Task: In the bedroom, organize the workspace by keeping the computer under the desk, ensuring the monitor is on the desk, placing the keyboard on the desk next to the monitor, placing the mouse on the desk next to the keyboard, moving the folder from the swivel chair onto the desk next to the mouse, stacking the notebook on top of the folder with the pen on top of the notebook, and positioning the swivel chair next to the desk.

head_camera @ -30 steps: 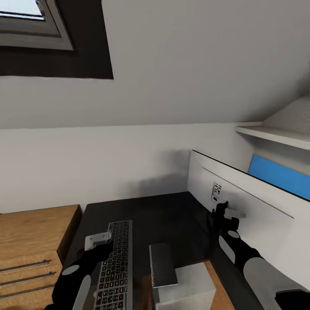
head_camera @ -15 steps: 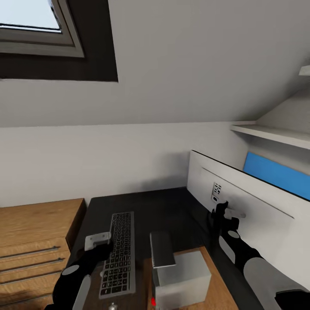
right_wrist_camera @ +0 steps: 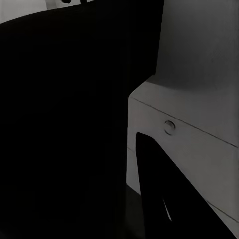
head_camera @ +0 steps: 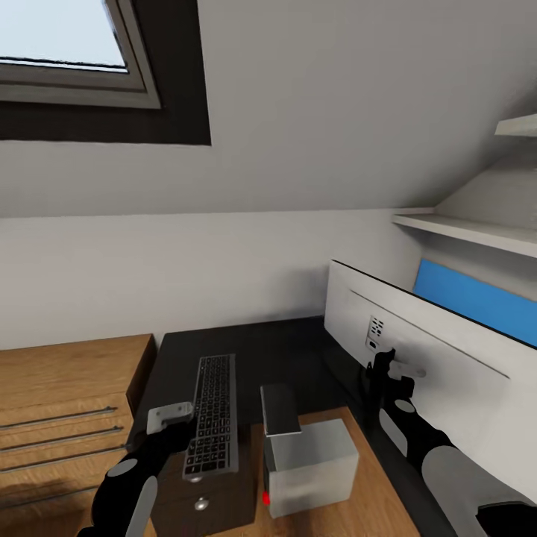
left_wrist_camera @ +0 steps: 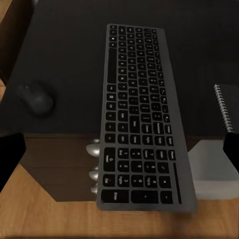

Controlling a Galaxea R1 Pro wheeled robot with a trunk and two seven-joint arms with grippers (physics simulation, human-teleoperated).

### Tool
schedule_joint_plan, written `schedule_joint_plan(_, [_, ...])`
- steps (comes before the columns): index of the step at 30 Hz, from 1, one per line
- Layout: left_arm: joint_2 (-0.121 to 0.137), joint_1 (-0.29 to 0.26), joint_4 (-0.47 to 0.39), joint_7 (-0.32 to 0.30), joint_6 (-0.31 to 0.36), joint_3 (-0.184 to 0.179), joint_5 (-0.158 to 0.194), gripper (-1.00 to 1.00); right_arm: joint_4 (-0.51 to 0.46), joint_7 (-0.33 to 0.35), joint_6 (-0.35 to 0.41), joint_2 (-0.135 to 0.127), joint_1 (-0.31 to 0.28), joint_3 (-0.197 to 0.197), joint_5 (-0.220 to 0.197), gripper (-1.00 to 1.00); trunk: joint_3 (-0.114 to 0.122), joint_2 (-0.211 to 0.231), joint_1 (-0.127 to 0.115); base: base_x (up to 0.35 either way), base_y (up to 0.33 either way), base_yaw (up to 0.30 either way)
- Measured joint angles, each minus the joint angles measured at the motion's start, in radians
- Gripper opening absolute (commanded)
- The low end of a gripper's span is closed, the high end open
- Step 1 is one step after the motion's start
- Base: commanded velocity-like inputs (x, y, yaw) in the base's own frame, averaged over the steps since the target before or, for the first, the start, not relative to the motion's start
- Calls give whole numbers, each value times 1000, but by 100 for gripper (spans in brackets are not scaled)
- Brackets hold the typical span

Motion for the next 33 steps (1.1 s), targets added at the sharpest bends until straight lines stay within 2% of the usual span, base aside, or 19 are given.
schedule_joint_plan(25, [-4,0,0,1,0,0,0,100,1,0,0,0,0,0,3,-100,0,0,0,-13,0,0])
schedule_joint_plan(29, [-4,1,0,1,0,-1,1,100,-1,0,-1,0,-1,0,15,-100,-12,-28,15,0,0,0])
schedule_joint_plan(33, [-5,0,0,1,0,-2,1,100,-1,0,-1,0,0,0,17,-100,-12,-28,15,0,0,0])
